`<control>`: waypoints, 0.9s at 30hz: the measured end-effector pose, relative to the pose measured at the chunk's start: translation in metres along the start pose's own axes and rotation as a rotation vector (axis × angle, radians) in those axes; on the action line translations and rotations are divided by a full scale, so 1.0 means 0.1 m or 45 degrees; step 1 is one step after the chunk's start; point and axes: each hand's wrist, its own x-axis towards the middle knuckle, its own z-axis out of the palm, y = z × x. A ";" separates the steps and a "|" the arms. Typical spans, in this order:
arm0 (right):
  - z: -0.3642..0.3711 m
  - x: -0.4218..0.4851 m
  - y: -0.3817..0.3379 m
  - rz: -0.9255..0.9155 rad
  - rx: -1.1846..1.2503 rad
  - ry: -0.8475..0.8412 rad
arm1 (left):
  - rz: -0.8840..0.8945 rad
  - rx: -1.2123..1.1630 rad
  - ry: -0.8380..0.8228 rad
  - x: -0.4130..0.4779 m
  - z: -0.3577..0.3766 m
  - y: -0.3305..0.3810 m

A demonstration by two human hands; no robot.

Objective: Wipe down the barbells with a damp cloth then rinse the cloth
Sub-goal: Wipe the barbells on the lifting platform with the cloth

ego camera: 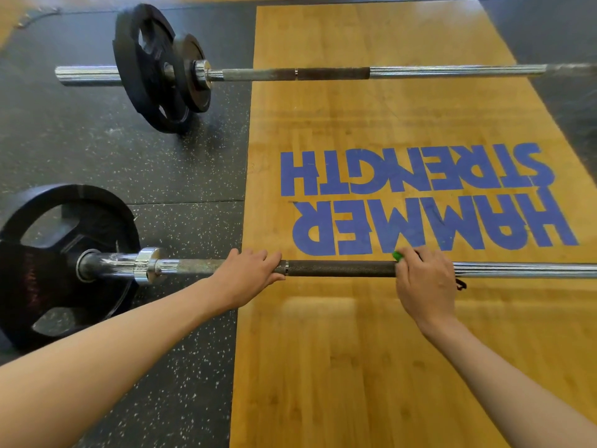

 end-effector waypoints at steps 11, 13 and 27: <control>0.17 0.07 -1.95 -0.277 -0.028 -0.391 | -0.025 0.066 -0.073 -0.03 -0.04 0.04; 0.28 0.02 -1.91 -0.337 -0.005 -0.249 | -0.017 0.057 -0.078 -0.03 -0.04 0.03; -0.01 0.45 -0.79 0.100 -0.144 -0.582 | -0.051 0.102 0.015 -0.03 0.02 0.03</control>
